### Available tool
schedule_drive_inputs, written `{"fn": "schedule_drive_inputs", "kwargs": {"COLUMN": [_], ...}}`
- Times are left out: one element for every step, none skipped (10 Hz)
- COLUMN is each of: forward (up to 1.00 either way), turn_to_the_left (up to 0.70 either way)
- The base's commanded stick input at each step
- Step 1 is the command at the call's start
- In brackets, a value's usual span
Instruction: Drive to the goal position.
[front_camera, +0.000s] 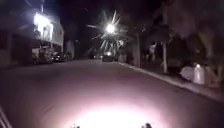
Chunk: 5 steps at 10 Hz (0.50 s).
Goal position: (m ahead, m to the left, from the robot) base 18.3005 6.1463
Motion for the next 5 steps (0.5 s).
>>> {"fn": "schedule_drive_inputs", "kwargs": {"forward": [0.6,0.6,0.6,0.6,0.6], "turn_to_the_left": [0.0,0.0,0.0,0.0,0.0]}}
